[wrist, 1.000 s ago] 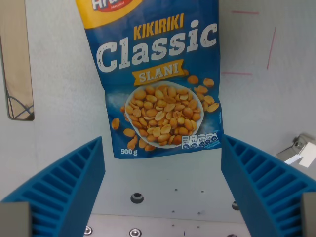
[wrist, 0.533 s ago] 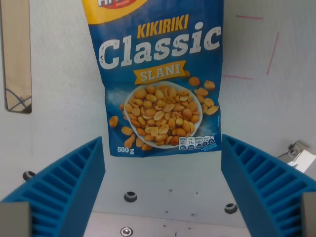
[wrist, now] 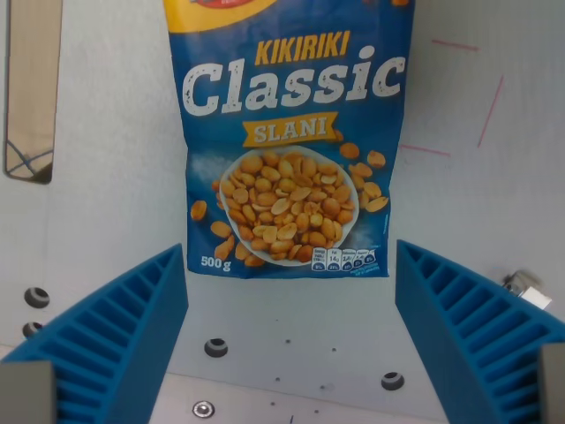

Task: Rotate around base positive z

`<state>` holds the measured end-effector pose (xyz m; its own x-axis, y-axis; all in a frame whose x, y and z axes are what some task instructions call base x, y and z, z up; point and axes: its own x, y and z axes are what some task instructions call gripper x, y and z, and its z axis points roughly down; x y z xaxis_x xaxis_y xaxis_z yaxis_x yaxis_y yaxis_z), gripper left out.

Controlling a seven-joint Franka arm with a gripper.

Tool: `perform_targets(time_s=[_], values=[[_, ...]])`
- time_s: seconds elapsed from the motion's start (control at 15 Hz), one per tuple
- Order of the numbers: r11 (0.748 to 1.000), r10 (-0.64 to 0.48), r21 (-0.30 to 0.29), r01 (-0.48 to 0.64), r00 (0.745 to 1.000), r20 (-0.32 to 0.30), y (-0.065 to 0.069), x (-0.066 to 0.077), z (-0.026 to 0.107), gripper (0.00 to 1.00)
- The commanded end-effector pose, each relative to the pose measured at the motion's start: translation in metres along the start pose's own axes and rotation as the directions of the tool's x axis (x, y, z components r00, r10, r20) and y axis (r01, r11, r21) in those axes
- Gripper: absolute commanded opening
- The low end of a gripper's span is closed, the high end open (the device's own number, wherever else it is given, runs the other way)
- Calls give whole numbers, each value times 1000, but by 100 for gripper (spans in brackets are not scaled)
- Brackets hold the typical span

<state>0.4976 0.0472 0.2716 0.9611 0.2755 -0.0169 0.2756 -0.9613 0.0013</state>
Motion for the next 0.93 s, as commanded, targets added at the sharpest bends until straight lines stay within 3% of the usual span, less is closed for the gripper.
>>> perform_targets(time_s=[0.07, 0.93], values=[[987, -158, -7, 158, 987, -5, 1, 0, -2, 100], [945, -326, -11, 326, 945, -4, 1, 0, -2, 100]])
